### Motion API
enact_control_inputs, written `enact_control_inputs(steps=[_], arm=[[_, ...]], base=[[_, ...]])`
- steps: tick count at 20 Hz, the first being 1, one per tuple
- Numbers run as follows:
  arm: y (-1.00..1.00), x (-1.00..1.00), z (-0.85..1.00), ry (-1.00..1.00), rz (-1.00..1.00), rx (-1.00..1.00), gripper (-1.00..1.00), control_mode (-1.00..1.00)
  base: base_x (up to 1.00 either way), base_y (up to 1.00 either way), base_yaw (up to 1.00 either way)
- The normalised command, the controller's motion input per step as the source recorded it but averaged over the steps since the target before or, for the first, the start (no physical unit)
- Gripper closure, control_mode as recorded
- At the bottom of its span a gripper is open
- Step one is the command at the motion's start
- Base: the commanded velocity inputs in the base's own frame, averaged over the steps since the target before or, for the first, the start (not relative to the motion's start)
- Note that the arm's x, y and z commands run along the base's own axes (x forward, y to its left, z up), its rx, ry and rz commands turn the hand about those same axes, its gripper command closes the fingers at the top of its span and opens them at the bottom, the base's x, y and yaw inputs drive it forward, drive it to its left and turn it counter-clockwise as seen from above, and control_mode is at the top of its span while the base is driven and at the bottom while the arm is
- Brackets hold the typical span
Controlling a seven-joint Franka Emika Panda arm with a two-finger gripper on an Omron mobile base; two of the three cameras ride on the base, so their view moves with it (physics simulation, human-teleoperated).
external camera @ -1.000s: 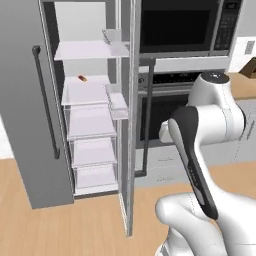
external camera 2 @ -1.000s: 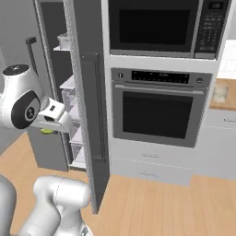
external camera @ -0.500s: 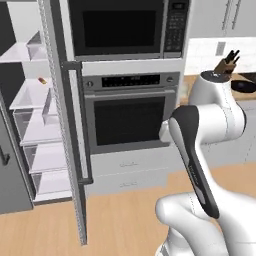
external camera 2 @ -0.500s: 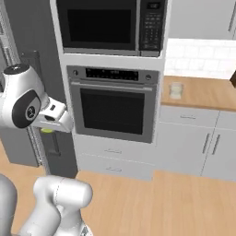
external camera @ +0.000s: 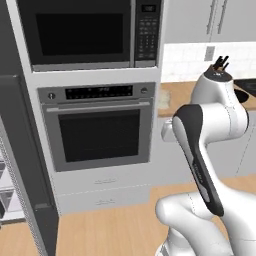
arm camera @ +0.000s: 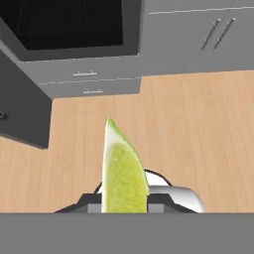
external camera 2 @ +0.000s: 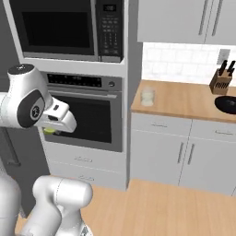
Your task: Grab a lemon wedge from the fridge and one ice cube from the ice bowl, and put them in the glass of lemonade.
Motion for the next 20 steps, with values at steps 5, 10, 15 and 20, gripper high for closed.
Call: enact_control_inputs(steps=[5, 10, 15, 20], arm=[[0.0, 0.0, 0.0, 0.0, 0.0, 0.0, 1.0, 1.0], [0.0, 0.0, 0.0, 0.0, 0.0, 0.0, 1.0, 1.0], [0.0, 0.0, 0.0, 0.0, 0.0, 0.0, 1.0, 1.0], [0.0, 0.0, 0.0, 0.0, 0.0, 0.0, 1.0, 1.0]], base=[[0.71, -1.0, 0.25], [0.31, -1.0, 0.18], [0.08, -1.0, -0.21], [0.13, -0.98, -0.48]])
